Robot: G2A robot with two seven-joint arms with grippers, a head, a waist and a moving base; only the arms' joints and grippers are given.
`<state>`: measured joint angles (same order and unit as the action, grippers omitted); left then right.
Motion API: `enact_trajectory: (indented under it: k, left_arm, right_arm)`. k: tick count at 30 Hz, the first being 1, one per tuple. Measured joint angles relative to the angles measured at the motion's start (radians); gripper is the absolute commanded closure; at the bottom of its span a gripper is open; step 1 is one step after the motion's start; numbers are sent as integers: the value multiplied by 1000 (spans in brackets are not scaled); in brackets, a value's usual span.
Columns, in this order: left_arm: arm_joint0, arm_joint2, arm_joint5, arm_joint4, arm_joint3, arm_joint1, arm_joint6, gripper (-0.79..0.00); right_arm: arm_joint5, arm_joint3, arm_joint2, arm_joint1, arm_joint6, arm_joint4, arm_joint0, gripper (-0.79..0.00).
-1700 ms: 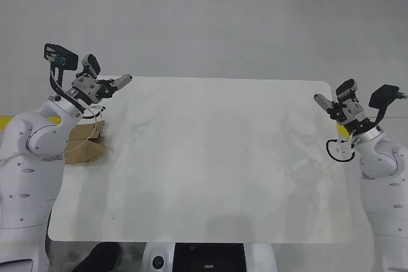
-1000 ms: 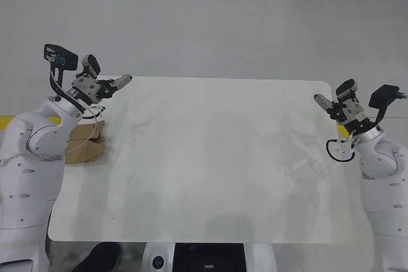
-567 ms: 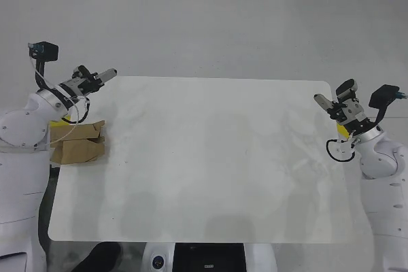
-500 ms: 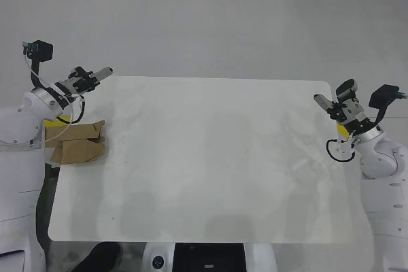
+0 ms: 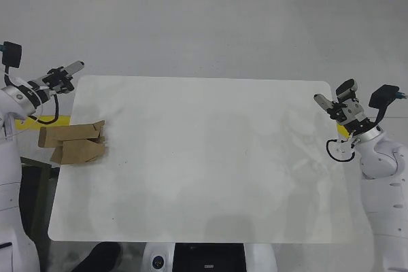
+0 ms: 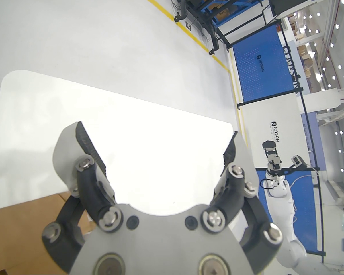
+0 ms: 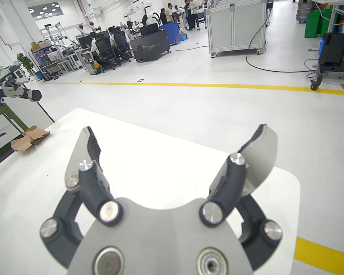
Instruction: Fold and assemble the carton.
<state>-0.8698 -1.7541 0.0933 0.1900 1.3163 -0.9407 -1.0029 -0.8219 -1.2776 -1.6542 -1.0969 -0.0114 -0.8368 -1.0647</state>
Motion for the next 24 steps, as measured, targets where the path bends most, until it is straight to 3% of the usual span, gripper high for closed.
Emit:
enact_trajectory:
  k: [13, 24]
  left_arm:
    - [-5, -104, -26, -32, -115, 40, -58, -785]
    - [38, -144, 56, 8, -277, 81, -120, -785]
  right_arm:
    - [0, 0, 0, 0, 0, 0, 0, -785]
    - [0, 0, 0, 0, 0, 0, 0, -785]
